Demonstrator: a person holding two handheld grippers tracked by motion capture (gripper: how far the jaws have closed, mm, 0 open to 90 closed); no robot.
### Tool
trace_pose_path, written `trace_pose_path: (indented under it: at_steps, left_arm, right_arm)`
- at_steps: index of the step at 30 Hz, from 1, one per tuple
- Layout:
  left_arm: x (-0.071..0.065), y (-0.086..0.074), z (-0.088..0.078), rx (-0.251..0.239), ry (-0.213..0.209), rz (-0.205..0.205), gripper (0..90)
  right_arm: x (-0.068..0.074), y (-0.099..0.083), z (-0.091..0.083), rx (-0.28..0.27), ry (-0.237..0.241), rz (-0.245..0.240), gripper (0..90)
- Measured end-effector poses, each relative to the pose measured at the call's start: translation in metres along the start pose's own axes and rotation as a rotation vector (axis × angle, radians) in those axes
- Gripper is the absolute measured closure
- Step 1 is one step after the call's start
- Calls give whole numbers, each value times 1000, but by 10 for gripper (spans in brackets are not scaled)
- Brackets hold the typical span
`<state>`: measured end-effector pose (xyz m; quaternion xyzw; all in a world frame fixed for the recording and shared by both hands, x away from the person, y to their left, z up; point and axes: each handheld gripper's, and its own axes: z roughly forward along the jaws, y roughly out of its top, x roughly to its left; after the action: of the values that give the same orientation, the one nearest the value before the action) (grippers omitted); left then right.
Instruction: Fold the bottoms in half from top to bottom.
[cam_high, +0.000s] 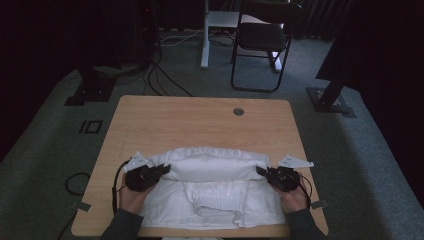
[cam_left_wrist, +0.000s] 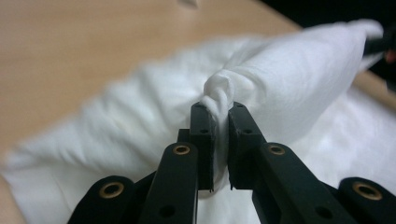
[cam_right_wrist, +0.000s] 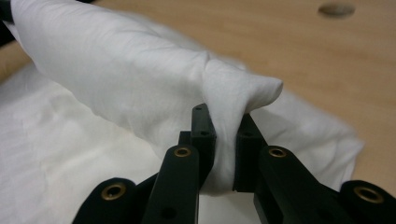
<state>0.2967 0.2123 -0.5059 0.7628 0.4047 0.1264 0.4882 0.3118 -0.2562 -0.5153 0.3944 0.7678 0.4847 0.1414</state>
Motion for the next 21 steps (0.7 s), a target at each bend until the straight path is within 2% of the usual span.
trace_pose_path:
  at_steps: [1,3,7,9,12,16,21]
  left_arm:
    - [-3,-14,6,64,21,17,831]
    - [-2,-21,12,105,32,9,831]
    - [-9,-30,28,208,93,78,831]
    - [-11,-30,33,212,106,81,831]
    - [-6,-30,36,206,90,51,831]
    - [1,-29,41,182,80,15,833]
    - [10,-27,46,155,76,-26,833]
  right_arm:
    - [1,-3,0,12,-3,-3,822]
    - [6,-18,2,60,7,2,821]
    - [14,-31,11,146,-15,-22,820]
    - [15,-35,19,186,-29,-28,820]
    - [13,-34,23,197,-32,-16,818]
    - [6,-32,31,179,-40,-1,815]
    - [-5,-22,44,182,-57,4,815]
